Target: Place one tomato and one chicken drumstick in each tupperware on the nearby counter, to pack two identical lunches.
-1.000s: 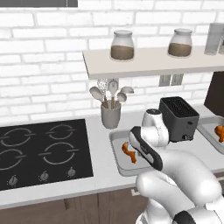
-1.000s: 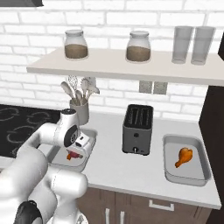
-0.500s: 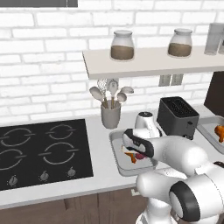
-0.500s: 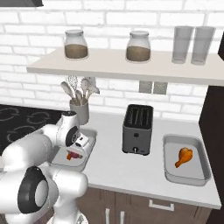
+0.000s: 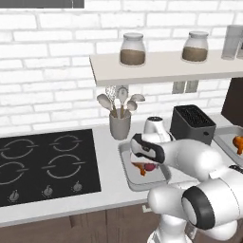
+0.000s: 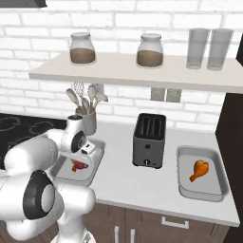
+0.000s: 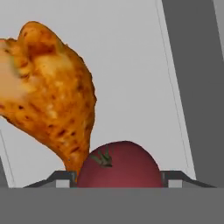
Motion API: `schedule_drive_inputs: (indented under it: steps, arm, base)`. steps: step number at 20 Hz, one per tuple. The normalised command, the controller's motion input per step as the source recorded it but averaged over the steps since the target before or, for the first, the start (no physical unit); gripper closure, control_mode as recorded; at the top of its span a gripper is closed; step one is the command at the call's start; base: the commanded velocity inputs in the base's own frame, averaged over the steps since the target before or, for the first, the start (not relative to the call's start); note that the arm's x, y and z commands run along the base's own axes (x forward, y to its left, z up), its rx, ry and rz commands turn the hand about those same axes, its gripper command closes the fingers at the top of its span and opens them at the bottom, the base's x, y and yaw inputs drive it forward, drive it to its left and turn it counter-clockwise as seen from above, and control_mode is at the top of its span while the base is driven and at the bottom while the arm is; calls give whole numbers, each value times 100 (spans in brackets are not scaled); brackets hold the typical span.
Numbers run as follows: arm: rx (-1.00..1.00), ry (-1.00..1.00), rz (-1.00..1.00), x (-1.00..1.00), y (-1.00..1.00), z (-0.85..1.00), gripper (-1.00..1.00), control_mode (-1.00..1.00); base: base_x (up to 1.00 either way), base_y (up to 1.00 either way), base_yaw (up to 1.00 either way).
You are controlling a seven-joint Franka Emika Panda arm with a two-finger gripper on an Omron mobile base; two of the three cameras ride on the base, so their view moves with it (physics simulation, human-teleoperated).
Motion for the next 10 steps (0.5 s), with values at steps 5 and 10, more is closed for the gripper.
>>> schedule_drive_inputs:
  steps: [5, 10]
  arm:
    - [0, -23, 0, -70, 0, 30, -100, -100]
    - [0, -29, 0, -96, -3, 69, -100, -100]
  base:
    - [0, 0, 0]
    - [0, 0, 0]
